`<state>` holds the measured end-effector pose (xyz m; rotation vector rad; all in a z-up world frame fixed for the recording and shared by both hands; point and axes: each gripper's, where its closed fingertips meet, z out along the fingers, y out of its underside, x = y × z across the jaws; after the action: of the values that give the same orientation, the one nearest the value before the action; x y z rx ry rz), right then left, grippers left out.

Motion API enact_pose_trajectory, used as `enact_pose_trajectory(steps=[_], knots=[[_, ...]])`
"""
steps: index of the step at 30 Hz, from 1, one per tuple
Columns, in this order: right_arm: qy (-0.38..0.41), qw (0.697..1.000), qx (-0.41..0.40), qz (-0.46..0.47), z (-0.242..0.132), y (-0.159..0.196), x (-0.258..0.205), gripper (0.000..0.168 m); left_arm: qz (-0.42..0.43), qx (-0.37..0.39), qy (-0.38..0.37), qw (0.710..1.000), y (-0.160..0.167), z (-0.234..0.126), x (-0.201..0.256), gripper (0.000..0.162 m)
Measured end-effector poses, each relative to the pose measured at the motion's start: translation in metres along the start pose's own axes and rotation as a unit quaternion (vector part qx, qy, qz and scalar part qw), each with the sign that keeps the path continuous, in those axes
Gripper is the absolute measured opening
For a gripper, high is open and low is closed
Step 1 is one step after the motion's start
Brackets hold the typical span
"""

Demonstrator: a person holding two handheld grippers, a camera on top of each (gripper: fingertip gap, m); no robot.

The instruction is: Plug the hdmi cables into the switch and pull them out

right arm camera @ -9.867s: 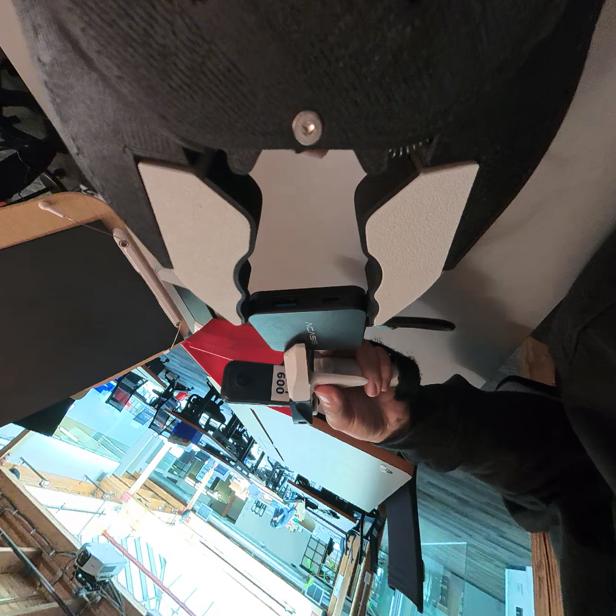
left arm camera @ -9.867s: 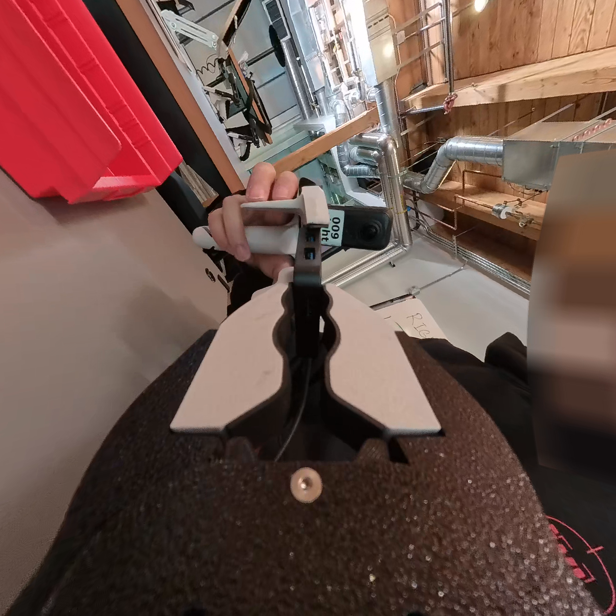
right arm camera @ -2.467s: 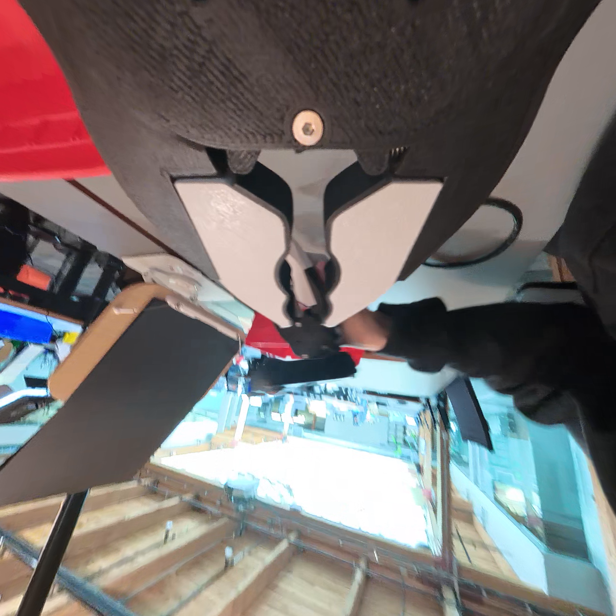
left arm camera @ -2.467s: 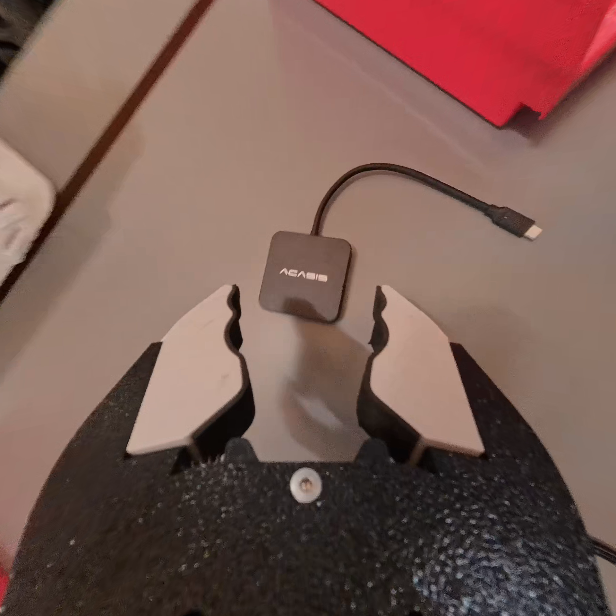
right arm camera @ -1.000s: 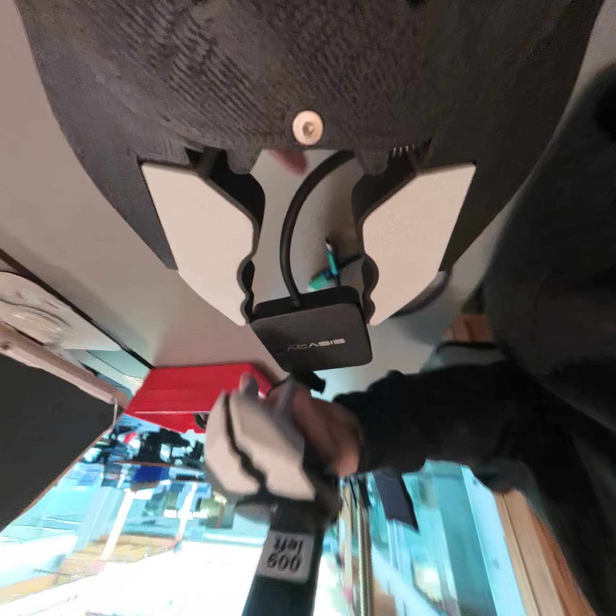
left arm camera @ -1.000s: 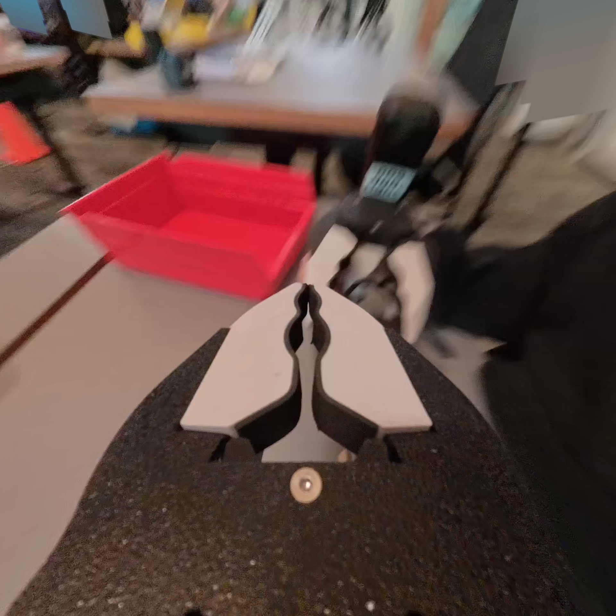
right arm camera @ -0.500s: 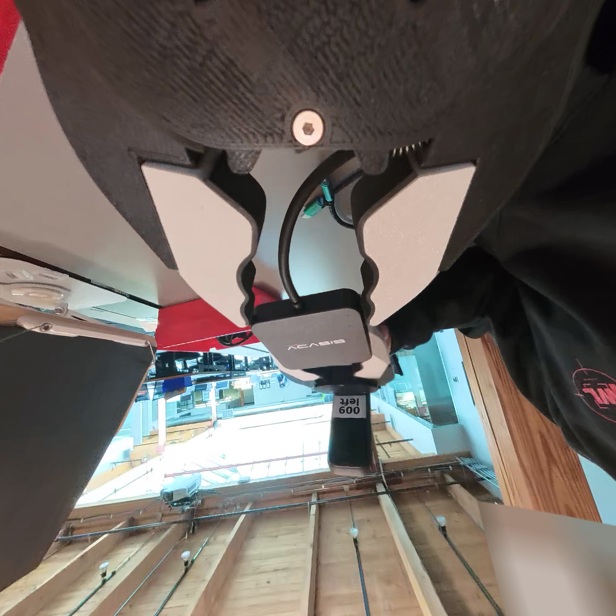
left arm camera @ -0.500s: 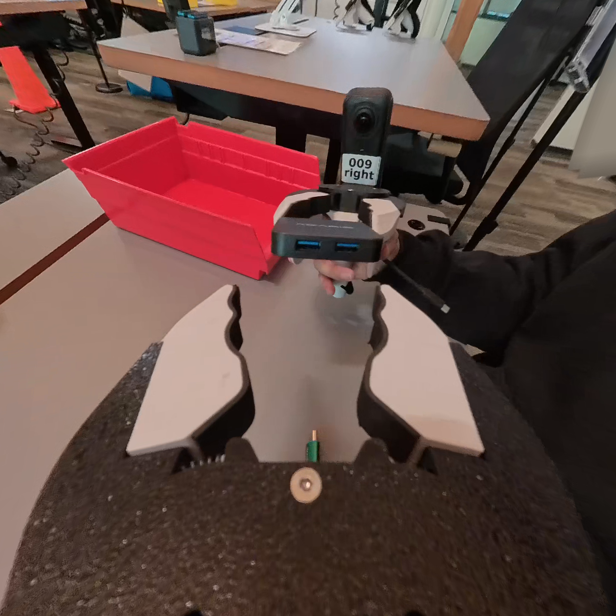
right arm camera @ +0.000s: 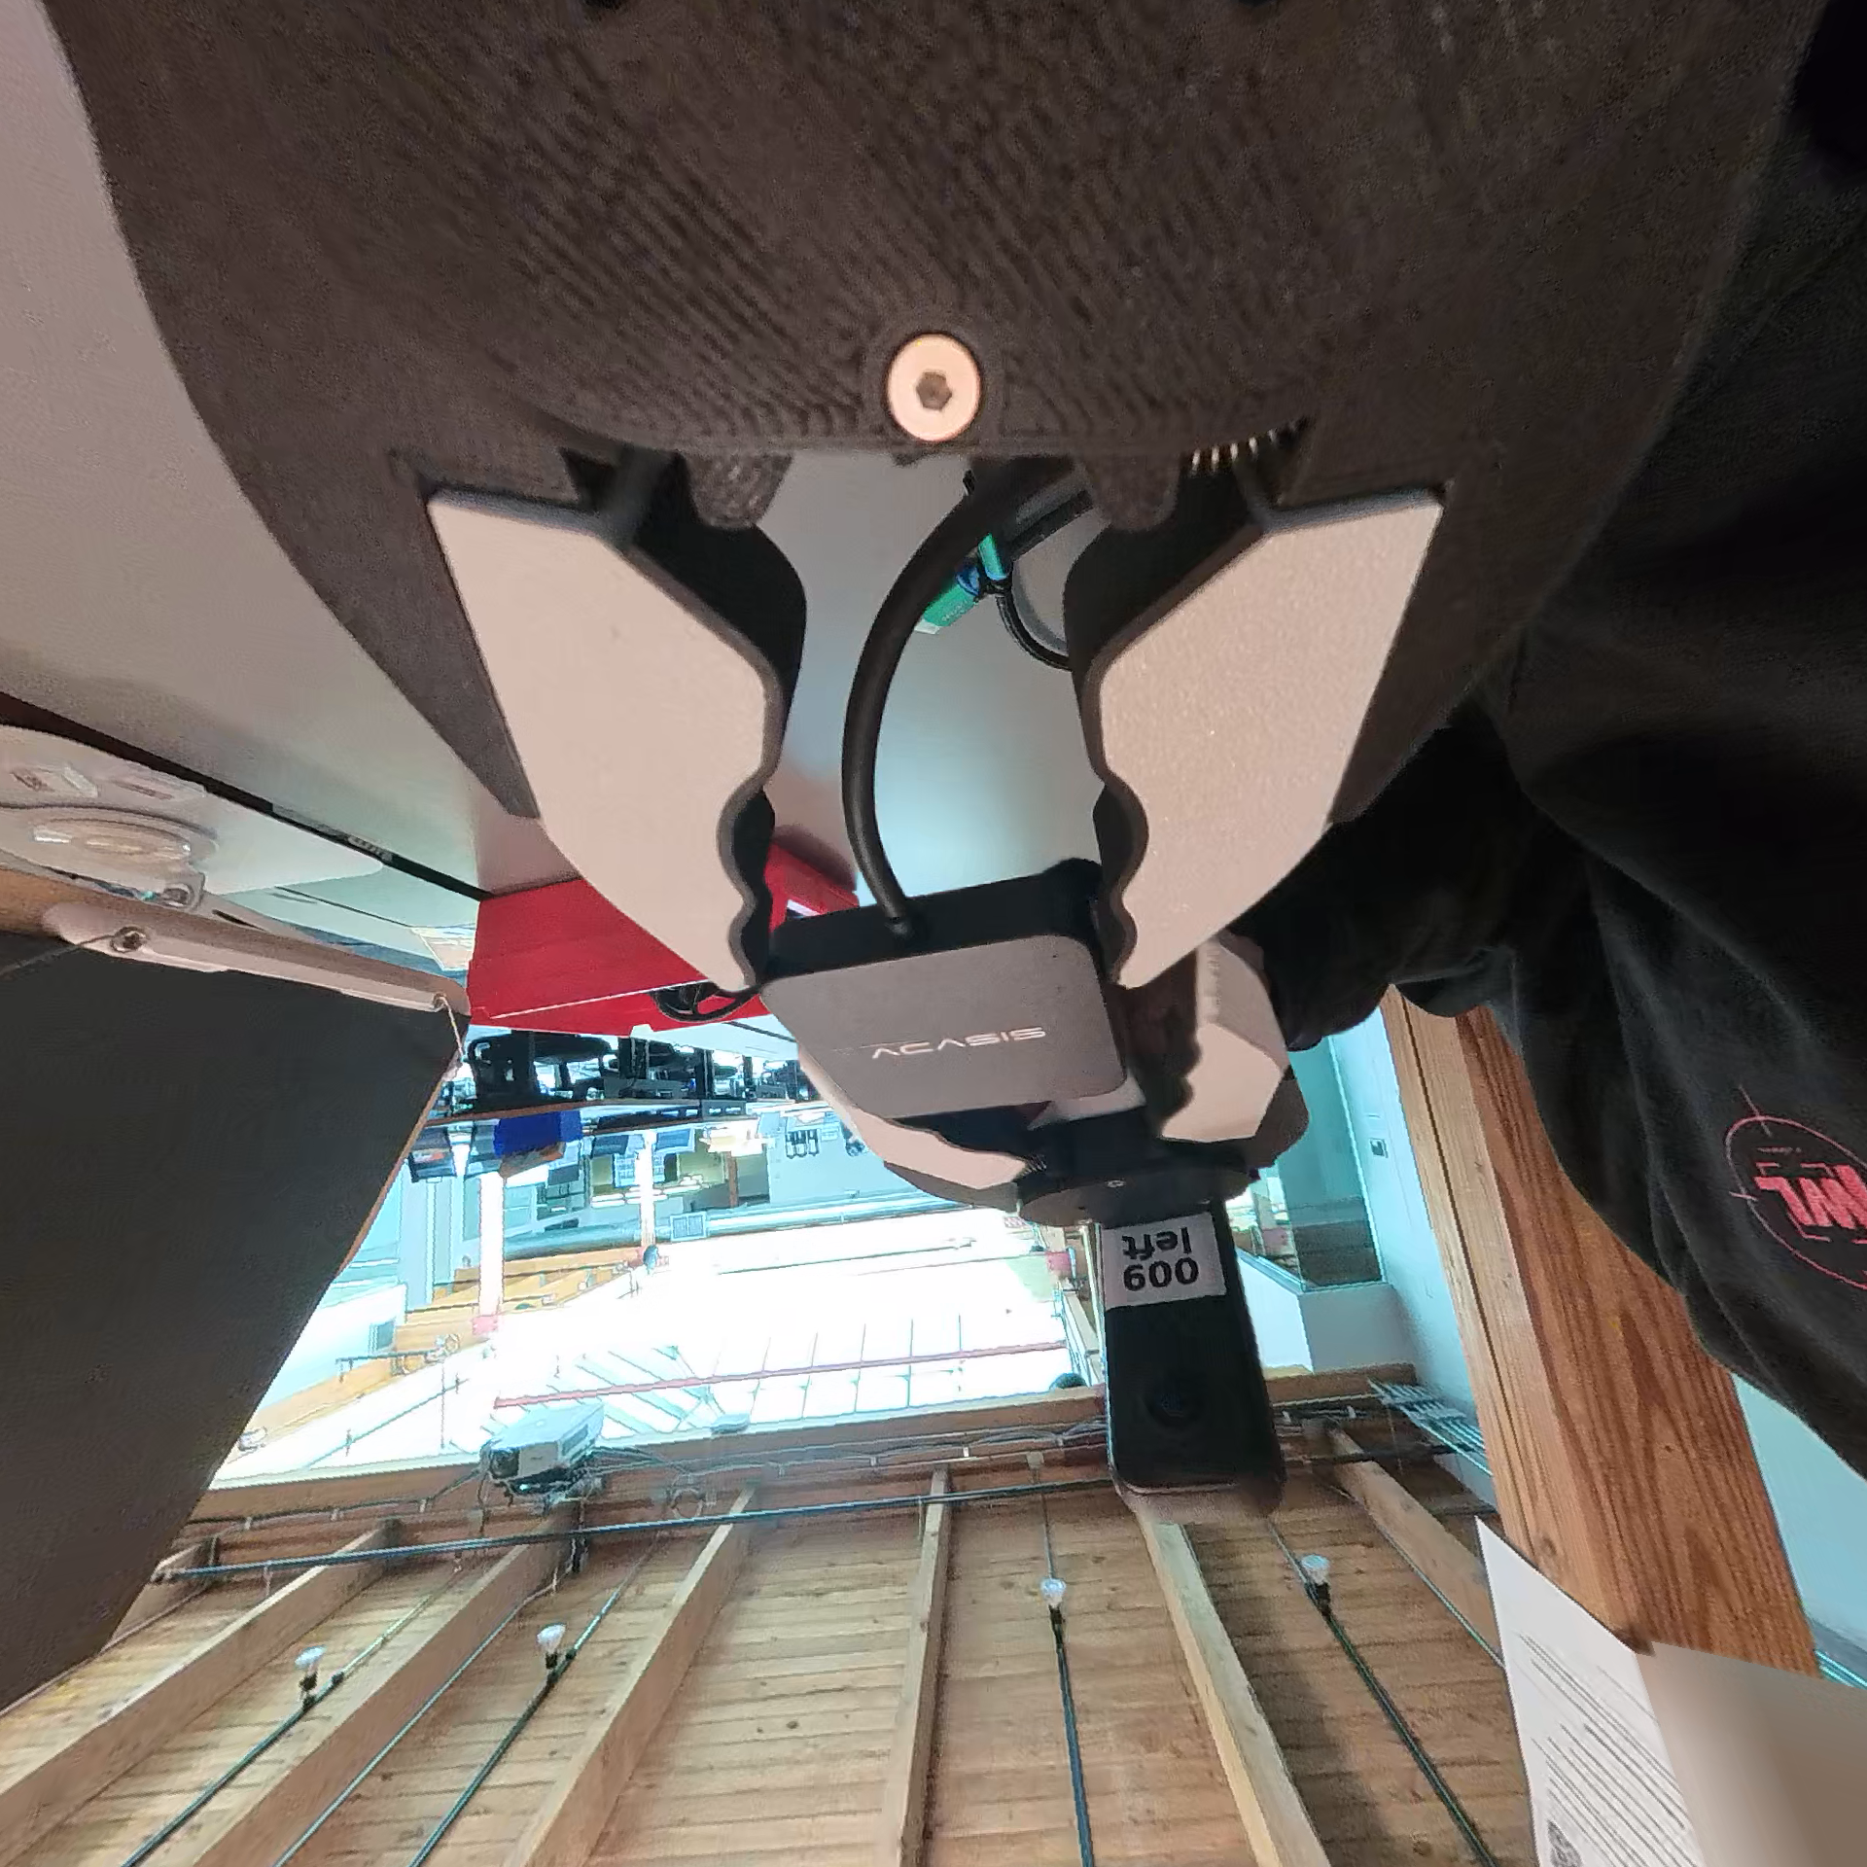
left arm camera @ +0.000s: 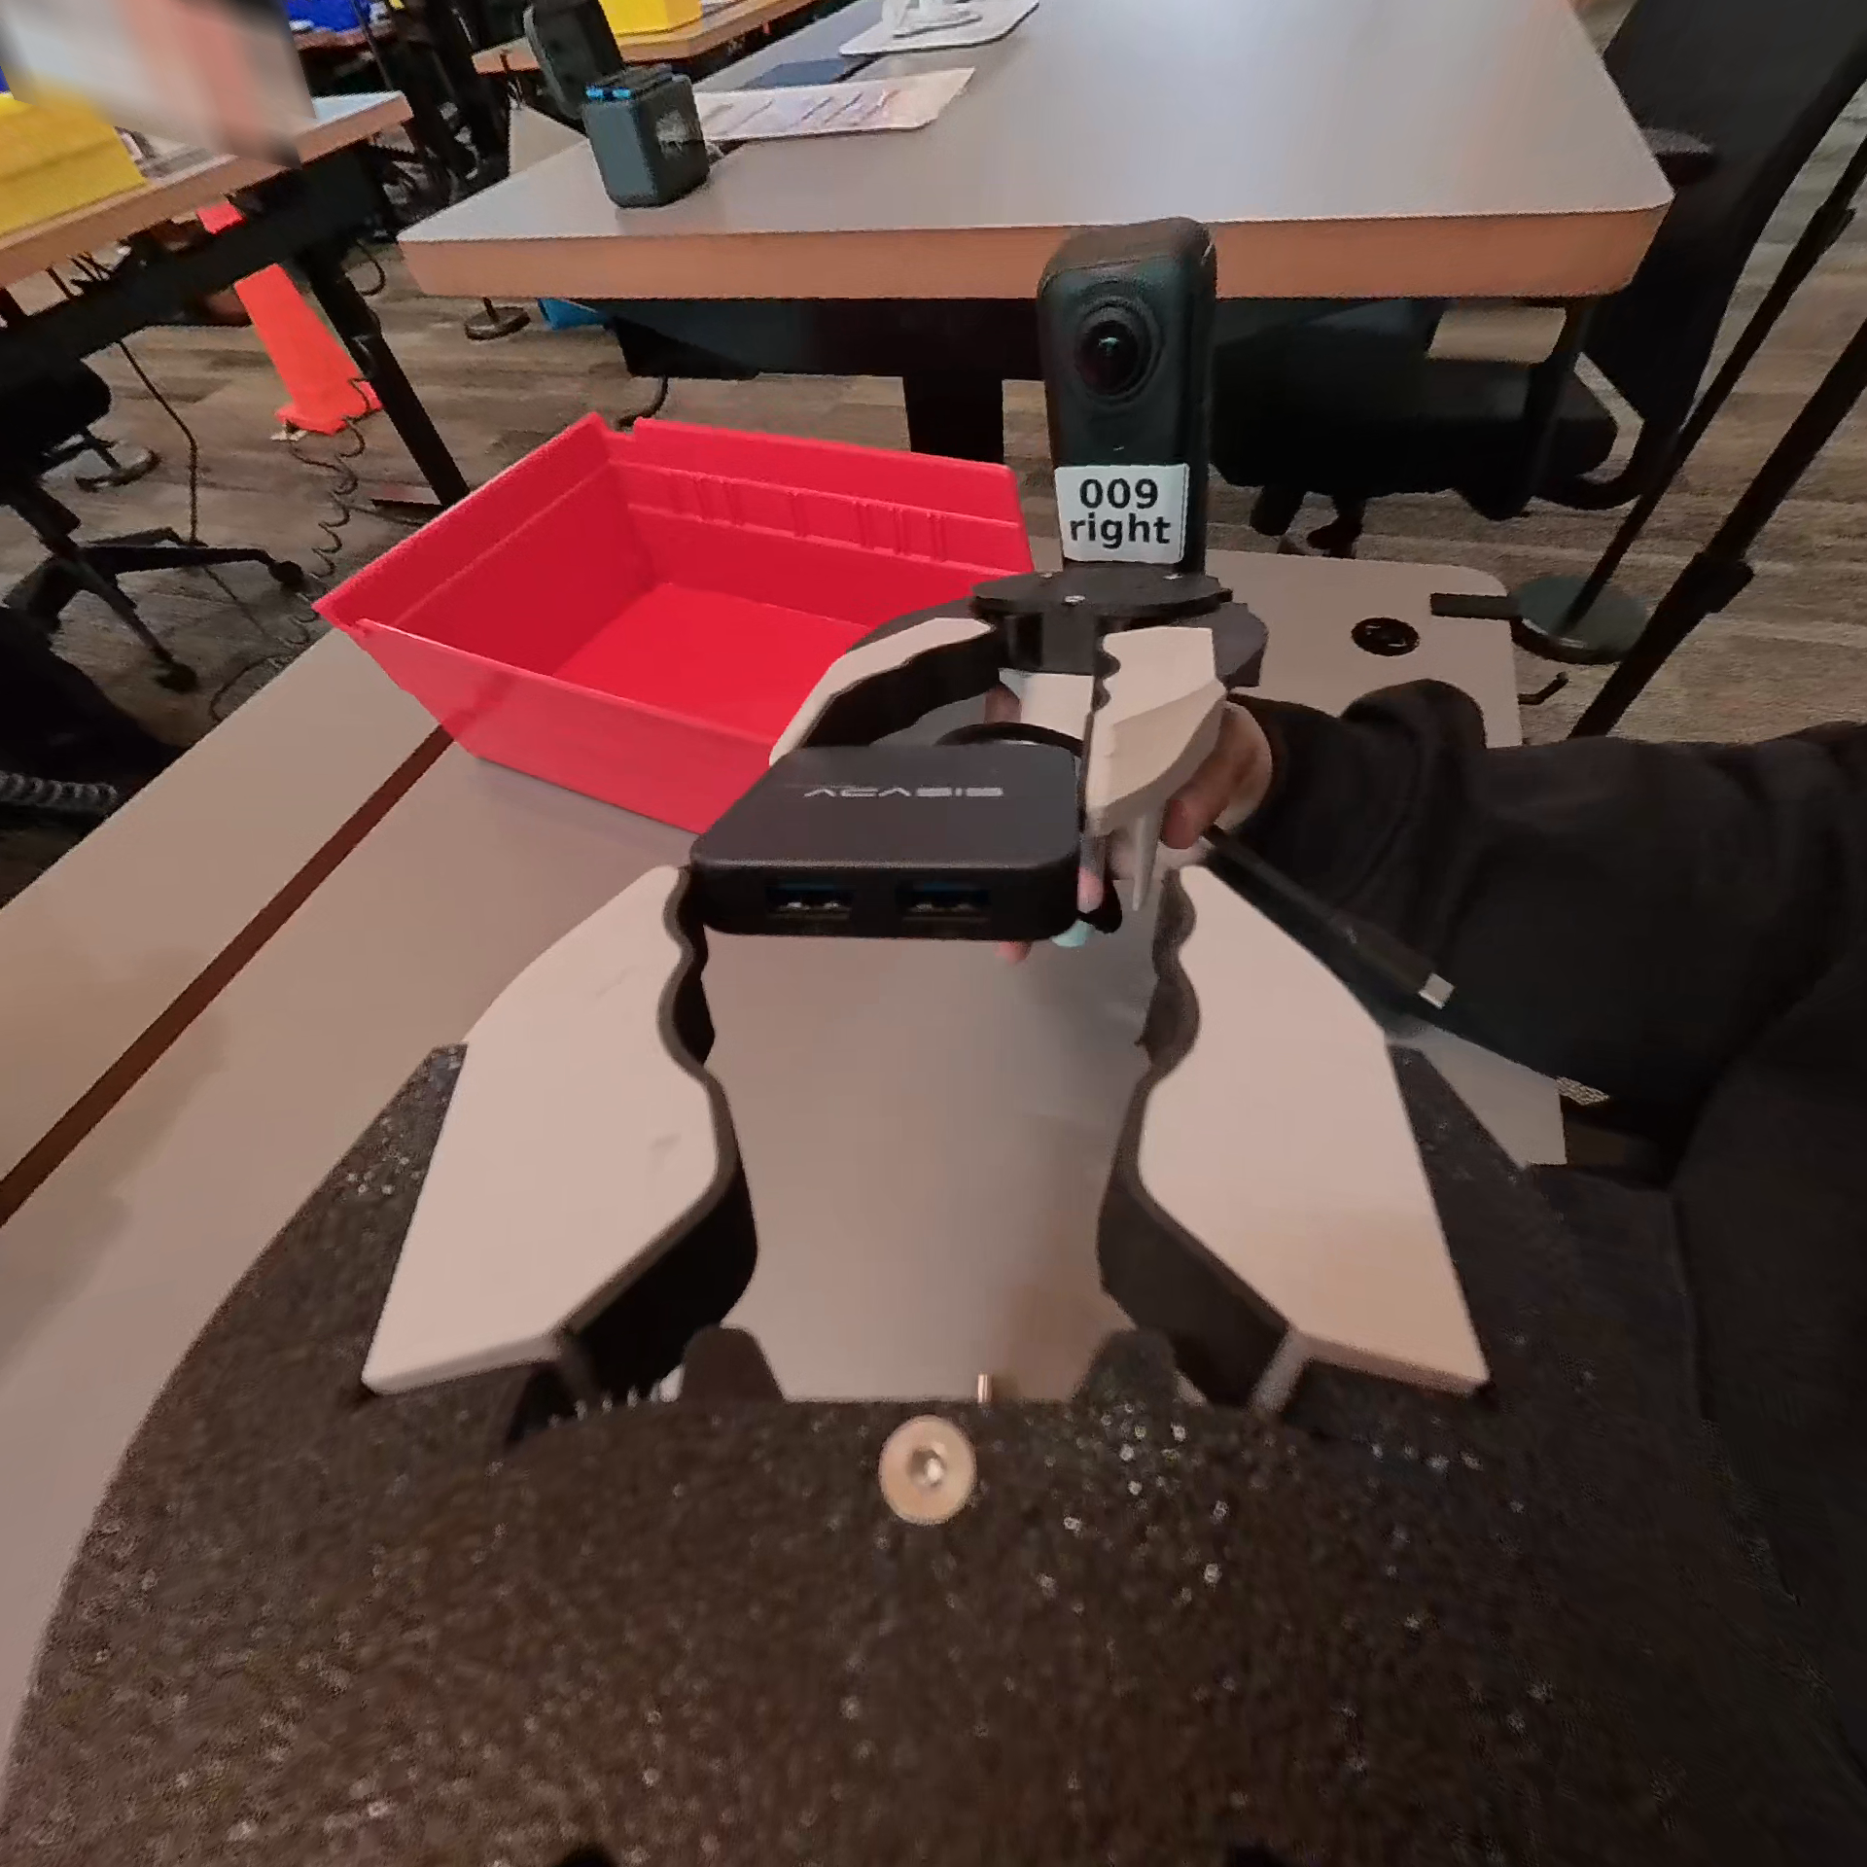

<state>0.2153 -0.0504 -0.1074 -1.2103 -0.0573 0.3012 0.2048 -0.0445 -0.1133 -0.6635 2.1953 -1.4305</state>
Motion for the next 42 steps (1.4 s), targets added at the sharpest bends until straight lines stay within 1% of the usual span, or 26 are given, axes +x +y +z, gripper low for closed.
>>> enact_pose_trajectory(steps=[4,6,8,13,17,19,21,23,25,28,30,34,36,38,39,41,42], knots=[[0.007,1.000,-0.012,-0.005,0.001,0.001,0.001,0.063,-0.001,0.003,0.008,1.000,0.002,-0.007,-0.002,0.083],[0.009,1.000,-0.019,-0.013,0.003,0.001,-0.001,0.063,-0.008,0.010,0.007,1.000,0.002,-0.010,-0.006,0.078],[0.009,0.999,-0.033,-0.023,0.008,0.003,-0.004,0.063,-0.011,0.021,0.018,1.000,0.000,-0.012,-0.006,0.068],[0.025,0.997,-0.064,-0.045,0.012,0.003,-0.005,0.063,0.004,0.041,0.023,0.999,-0.001,-0.015,-0.008,0.068],[0.050,0.993,-0.091,-0.059,0.016,0.006,-0.002,0.063,-0.003,0.065,0.020,0.998,0.000,-0.014,-0.013,0.069],[0.053,0.993,-0.090,-0.061,0.017,0.004,-0.002,0.063,0.005,0.087,0.020,0.996,-0.003,-0.015,-0.014,0.069],[0.057,0.991,-0.100,-0.068,0.018,0.005,-0.003,0.063,0.010,0.090,0.027,0.996,-0.003,-0.016,-0.014,0.069],[0.058,0.991,-0.106,-0.062,0.019,0.006,-0.004,0.062,-0.001,0.091,0.042,0.995,-0.002,-0.018,-0.014,0.069],[0.051,0.993,-0.091,-0.058,0.020,0.001,-0.007,0.062,-0.033,0.110,0.069,0.991,-0.005,-0.021,-0.014,0.069],[0.044,0.995,-0.067,-0.059,0.020,-0.004,-0.009,0.062,-0.091,0.140,0.104,0.980,-0.010,-0.025,-0.016,0.069],[0.025,0.996,-0.048,-0.068,0.017,-0.011,-0.017,0.065,-0.127,0.150,0.136,0.971,-0.008,-0.026,-0.016,0.068],[0.027,0.998,-0.003,-0.061,0.003,-0.032,-0.017,0.060,-0.162,0.198,0.228,0.940,-0.007,-0.037,-0.012,0.069],[0.018,0.999,-0.006,-0.050,-0.002,-0.032,-0.018,0.064,-0.168,0.222,0.270,0.922,-0.008,-0.042,-0.010,0.069],[-0.009,0.999,0.011,-0.043,-0.006,-0.037,-0.026,0.073,-0.168,0.241,0.309,0.904,-0.007,-0.047,-0.009,0.069],[-0.019,0.999,0.038,-0.034,-0.011,-0.046,-0.028,0.069,-0.170,0.249,0.326,0.896,-0.007,-0.050,-0.009,0.069],[-0.014,0.996,0.086,-0.016,-0.025,-0.062,-0.024,0.064,-0.174,0.265,0.364,0.876,-0.008,-0.057,-0.008,0.069],[-0.002,0.996,0.086,-0.020,-0.030,-0.062,-0.020,0.057,-0.178,0.271,0.385,0.864,-0.008,-0.060,-0.006,0.068]])
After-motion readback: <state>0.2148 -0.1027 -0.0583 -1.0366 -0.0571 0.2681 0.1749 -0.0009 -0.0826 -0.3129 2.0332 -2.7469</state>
